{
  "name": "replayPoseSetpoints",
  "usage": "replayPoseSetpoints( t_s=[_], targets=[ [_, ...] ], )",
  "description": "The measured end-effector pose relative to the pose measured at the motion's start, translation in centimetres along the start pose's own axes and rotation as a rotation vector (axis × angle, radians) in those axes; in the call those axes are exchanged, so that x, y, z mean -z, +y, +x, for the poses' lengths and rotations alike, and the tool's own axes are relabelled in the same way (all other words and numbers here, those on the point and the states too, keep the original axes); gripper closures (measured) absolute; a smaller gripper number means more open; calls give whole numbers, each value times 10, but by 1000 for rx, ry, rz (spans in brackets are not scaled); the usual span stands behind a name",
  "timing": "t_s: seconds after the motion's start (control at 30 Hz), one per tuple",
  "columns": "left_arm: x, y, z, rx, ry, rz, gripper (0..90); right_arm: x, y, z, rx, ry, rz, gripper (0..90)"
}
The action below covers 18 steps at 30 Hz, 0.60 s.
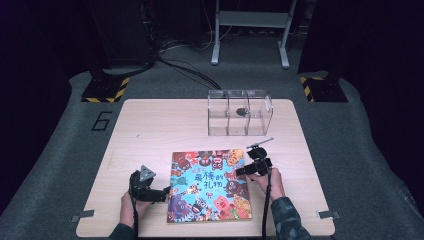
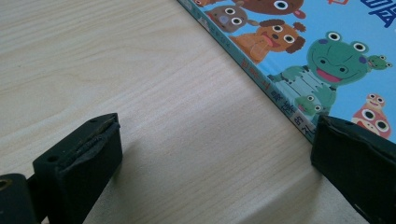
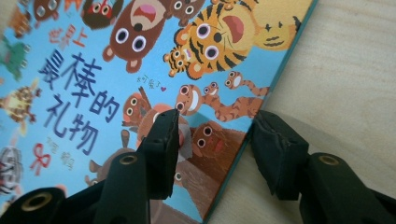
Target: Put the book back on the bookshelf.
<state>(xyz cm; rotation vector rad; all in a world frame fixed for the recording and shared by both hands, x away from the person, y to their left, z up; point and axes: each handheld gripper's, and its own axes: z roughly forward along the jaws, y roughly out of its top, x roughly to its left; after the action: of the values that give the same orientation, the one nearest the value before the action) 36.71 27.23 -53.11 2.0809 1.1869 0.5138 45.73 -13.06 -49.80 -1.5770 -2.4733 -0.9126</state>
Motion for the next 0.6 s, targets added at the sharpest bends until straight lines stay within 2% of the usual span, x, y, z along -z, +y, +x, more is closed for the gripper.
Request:
replayPoseSetpoints(
  t_s=[0.07,0.13,0.23,0.6],
  targets=[
    [1,0,1,-15,-4,15,19,0,0,-2,-6,9,-6,538],
    [1,0,1,-9,-3,10,20,0,-1,-3,-21,14,-8,544],
    [1,0,1,-8,-3,8,19,-1,1,3,3,-30,8,536],
    [1,0,1,-10,-3,10,20,3,1,6,9,-39,-7,544]
  ],
)
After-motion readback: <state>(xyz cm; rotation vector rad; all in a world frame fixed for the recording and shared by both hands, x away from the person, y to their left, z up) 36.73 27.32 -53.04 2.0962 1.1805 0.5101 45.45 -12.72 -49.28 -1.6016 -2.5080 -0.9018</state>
